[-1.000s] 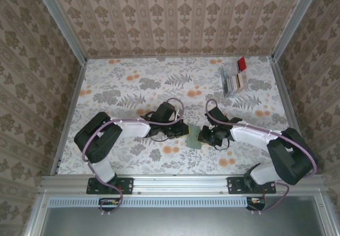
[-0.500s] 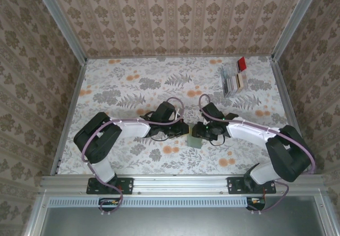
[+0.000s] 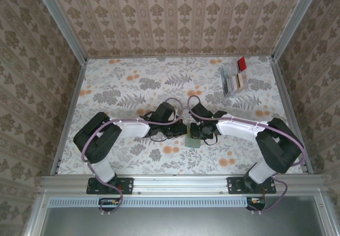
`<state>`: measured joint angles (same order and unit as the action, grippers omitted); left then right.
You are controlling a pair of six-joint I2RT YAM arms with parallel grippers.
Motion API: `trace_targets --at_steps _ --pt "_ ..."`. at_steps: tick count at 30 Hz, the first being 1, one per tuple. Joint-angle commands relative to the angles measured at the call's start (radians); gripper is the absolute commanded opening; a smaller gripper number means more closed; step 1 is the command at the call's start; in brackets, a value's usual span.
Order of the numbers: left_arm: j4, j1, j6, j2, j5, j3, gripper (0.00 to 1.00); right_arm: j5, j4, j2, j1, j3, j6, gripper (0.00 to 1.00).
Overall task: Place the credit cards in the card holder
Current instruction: Open the button on the card holder.
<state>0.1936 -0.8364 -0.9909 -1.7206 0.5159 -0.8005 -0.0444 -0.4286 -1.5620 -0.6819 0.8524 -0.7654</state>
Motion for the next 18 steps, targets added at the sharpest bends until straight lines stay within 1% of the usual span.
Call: trace_targets --at_steps 1,8,14,18 --pt "0.021 0.014 0.029 0.063 0.029 0.022 0.02 0.14 -0.15 0.006 0.029 -0.019 -0.012 0.16" --pt "0.013 0.029 0.044 0.073 0.033 0.046 0.0 0.125 -0.163 0.053 0.097 -0.056 0.0 0.15" --pt "0.015 0.028 0.046 0.07 0.031 0.047 0.0 0.131 -0.169 0.067 0.107 -0.07 0.003 0.15" --pt "0.011 0.03 0.047 0.066 0.031 0.043 0.0 0.129 -0.175 0.069 0.111 -0.063 0.012 0.22"
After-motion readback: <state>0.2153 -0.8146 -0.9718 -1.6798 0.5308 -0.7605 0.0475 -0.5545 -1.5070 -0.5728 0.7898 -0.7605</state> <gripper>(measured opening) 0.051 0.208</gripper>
